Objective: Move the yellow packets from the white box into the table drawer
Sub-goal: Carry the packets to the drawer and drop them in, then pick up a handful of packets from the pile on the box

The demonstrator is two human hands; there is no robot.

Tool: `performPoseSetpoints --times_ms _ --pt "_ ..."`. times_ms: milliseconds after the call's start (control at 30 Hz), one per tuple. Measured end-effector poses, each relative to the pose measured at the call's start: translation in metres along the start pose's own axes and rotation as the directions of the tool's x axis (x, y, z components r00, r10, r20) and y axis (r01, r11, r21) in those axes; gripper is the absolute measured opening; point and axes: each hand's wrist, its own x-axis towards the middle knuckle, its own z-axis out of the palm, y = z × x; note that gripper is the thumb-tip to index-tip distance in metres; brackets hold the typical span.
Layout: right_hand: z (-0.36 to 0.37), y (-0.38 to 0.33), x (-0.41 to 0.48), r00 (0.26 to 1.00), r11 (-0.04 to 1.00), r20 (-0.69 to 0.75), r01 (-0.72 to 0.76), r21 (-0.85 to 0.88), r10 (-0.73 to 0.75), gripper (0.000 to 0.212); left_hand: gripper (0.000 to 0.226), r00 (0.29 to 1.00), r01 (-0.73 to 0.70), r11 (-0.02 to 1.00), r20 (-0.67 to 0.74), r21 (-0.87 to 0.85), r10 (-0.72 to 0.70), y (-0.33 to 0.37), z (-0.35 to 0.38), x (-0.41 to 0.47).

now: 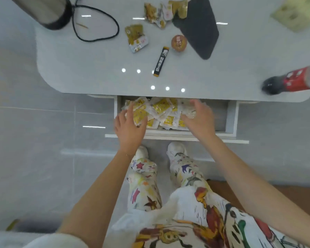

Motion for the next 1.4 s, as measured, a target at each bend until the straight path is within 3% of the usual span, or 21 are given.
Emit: performPoseSetpoints --times_ms 133,267,467,667,1067,1400 --pt "-0.05 -0.069 -0.044 0.96 0.939 0.021 0.278 -0.203 -0.28 0.054 0.078 0.995 -0.054 0.991 -0.071 0.119 0.063 0.016 -0.078 -0.044" --pt "-0.075 -0.127 -0.086 0.894 0.831 0.126 0.446 -0.332 -0.429 0.055 0.073 0.99 -0.059 0.962 -0.105 0.266 0.09 0.004 -0.14 -0.086" --pt "-0.072 -0.234 -0.157 0.751 0.64 0.298 0.659 -0.396 -0.589 0.07 0.072 0.955 0.197 0.979 -0.234 0.054 -0.18 -0.047 -0.238 -0.163" --pt "-0.013 -0.338 -0.231 0.553 0.417 0.425 0.828 -0.374 -0.717 0.062 0.084 0.817 0.371 0.925 -0.444 -0.086 -0.369 -0.142 -0.322 -0.245" --pt "0.144 -0.484 -0.378 0.214 0.045 0.602 0.958 -0.282 -0.77 0.062 0.072 0.583 0.499 0.822 -0.596 -0.274 -0.552 -0.302 -0.401 -0.367" --pt "0.26 -0.556 -0.46 -0.035 -0.202 0.742 0.97 -0.136 -0.669 0.062 0.074 0.375 0.645 0.635 -0.549 -0.424 -0.747 -0.388 -0.422 -0.42"
